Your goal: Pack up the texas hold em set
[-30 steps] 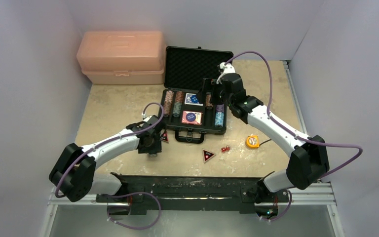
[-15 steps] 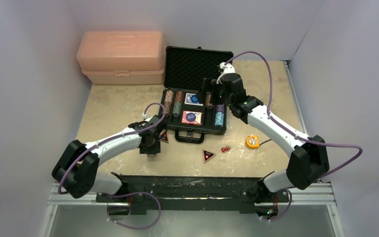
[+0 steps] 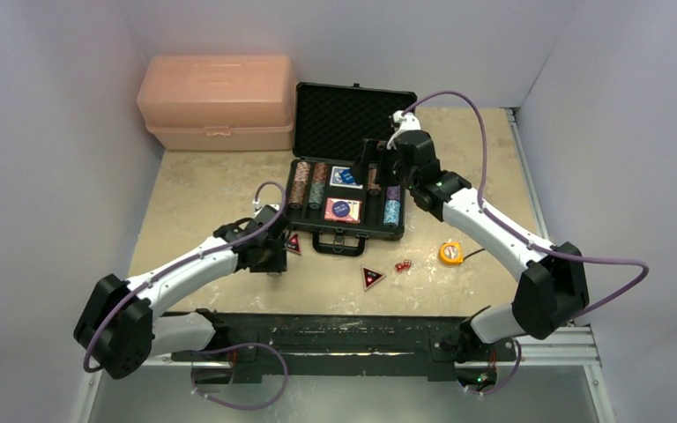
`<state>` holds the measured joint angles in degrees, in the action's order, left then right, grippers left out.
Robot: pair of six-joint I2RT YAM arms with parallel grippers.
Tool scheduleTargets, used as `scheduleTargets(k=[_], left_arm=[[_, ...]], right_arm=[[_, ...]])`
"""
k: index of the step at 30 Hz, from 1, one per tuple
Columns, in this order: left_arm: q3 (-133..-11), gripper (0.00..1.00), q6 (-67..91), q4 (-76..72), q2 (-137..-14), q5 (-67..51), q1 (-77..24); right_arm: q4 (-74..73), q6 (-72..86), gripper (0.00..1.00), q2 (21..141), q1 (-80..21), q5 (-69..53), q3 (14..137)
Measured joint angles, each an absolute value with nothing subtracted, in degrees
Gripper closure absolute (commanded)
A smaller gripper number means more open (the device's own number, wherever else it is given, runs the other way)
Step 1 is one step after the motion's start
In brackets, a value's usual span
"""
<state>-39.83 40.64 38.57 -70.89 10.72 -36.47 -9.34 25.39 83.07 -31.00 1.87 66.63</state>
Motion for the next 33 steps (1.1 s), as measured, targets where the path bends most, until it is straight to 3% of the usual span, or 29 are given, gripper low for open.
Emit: scheduleTargets(k=[21,33], left_arm=[[-43.6,1.0,27.7,40.4,-48.0,4.1,-36.5],[-45.8,1.0,21.1,37.5,-44.0,-12.0,-36.5]], right_arm=[[5.6,26.3,0.01,71.5,-31.1,-10.3,59.1],[17.4,27.0,0.01,66.8,-31.1,-23.9,53.8]])
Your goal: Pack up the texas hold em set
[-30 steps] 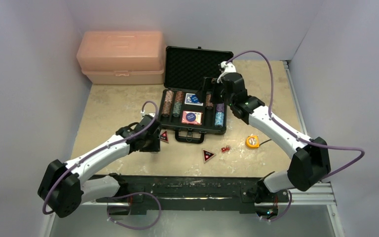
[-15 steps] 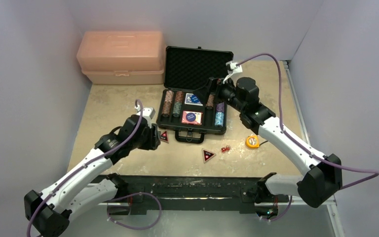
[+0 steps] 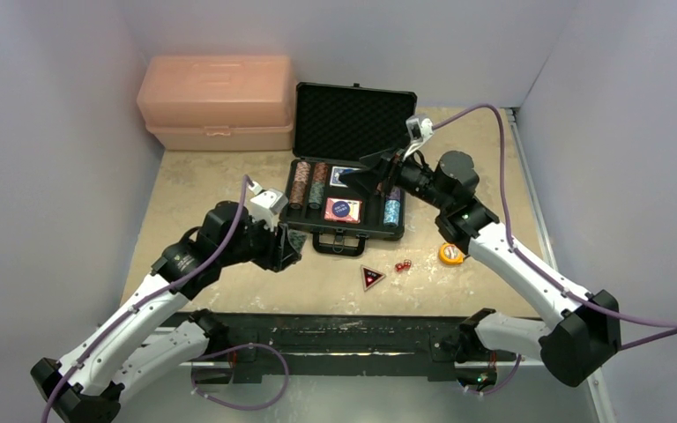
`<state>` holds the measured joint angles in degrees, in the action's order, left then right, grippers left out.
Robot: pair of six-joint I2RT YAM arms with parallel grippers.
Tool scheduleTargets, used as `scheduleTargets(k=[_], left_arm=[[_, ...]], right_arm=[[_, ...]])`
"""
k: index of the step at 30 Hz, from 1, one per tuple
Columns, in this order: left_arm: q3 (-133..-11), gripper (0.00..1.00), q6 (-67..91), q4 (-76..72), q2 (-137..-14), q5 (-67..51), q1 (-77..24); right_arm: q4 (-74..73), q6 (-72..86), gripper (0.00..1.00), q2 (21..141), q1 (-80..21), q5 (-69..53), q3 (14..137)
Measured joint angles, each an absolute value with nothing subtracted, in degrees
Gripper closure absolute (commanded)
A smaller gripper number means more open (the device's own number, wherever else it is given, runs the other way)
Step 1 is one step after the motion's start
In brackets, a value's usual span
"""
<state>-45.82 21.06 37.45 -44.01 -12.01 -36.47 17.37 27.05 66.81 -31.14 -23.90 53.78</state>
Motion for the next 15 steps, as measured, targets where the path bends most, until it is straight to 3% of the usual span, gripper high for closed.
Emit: scheduleTargets(k=[15], left_arm=[[-46.6,1.0,16.3,31.4,-41.7,-29.9,-36.4]], right_arm=[[29.6,29.7,0.01,64.4,-32.2,-38.6,50.1]])
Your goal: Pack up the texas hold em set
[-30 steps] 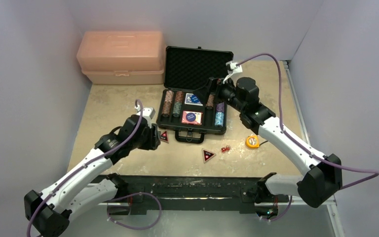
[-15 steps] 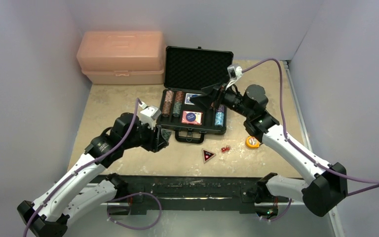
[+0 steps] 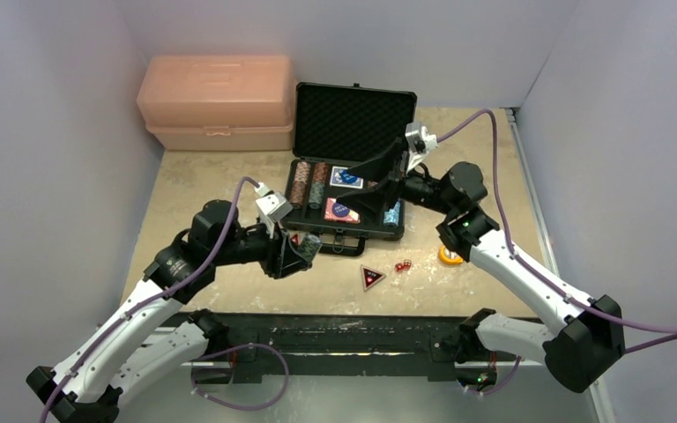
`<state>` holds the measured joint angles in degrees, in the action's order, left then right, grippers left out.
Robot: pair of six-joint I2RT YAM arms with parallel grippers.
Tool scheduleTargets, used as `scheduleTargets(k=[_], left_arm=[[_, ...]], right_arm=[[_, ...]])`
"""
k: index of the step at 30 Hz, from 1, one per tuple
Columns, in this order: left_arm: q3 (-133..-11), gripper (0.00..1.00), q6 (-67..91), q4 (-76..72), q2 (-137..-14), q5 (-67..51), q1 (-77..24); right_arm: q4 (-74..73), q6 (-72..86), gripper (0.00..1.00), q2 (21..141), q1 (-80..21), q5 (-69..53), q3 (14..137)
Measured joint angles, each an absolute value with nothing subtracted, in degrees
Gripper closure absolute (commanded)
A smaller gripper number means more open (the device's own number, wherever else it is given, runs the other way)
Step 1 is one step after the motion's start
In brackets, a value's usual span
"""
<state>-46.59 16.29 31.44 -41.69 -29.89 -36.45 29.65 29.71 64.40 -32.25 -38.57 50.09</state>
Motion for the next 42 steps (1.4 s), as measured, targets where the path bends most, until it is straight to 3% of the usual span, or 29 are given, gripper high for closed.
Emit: scheduleTargets(k=[20,42], left_arm=[[-48.1,1.0,15.8,23.6,-41.6,-32.6,-36.4],[-48.2,1.0,17.1,12.4,-43.1,-27.8,-36.4]], right_arm=[[31.7,29.3,0.04,65.0,-38.1,-42.6,50.1],[30.4,32.6,0.15,67.6,-43.0,-35.8,50.1]])
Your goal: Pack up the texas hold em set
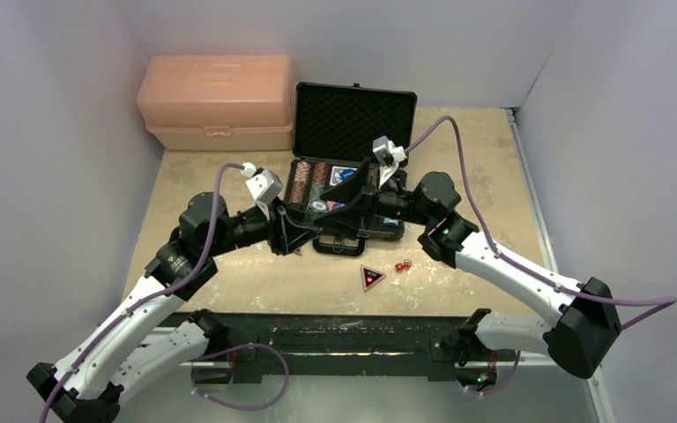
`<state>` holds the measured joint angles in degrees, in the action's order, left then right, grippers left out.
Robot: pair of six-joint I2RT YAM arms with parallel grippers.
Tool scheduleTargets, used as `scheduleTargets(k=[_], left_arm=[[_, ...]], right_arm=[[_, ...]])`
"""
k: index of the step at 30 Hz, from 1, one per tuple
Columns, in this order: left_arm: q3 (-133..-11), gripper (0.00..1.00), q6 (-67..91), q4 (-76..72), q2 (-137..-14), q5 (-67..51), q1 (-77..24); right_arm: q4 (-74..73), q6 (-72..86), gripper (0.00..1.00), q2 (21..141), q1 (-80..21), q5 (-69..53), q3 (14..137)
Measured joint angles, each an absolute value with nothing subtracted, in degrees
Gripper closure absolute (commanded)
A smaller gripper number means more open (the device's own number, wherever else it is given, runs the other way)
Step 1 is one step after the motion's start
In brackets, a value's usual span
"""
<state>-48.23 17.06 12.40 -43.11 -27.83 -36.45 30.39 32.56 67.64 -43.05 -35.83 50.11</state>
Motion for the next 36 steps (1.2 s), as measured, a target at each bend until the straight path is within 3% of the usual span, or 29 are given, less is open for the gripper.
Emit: scheduleTargets(k=[8,21,24,28,31,34,36], left_arm=[[-48.2,1.0,17.4,10.2,-43.2,-27.7,-36.4],[-47.9,1.0,17.6,9.9,-43.9,-27.4,-36.4],[-47.3,1.0,18.0,8.8,-43.9,-27.3,-36.4],[-47.1,1.0,18.3,7.6,-44.1,-27.8,-36.4],[-47.0,1.0,18.4,7.3,-44.3,-27.9,-36.4],[-46.9,1.0,18.5,7.2,-44.4,-27.9,-36.4],[-46.7,1.0,18.5,6.9,-44.5,-27.7,-36.4]], right_arm=[[29.9,32.6,0.23,69.0,-43.7,-35.2,50.1],[30.2,32.9,0.46,69.8,-44.9,-34.3,50.8],[30.4,33.1,0.46,70.0,-45.0,-34.0,50.9],[30.5,33.4,0.38,71.1,-45.1,-33.7,51.3],[30.4,33.4,0.39,71.5,-45.1,-33.0,51.4],[30.4,33.4,0.48,71.6,-45.1,-32.7,51.4],[30.4,33.4,0.64,71.6,-45.4,-32.7,51.5]])
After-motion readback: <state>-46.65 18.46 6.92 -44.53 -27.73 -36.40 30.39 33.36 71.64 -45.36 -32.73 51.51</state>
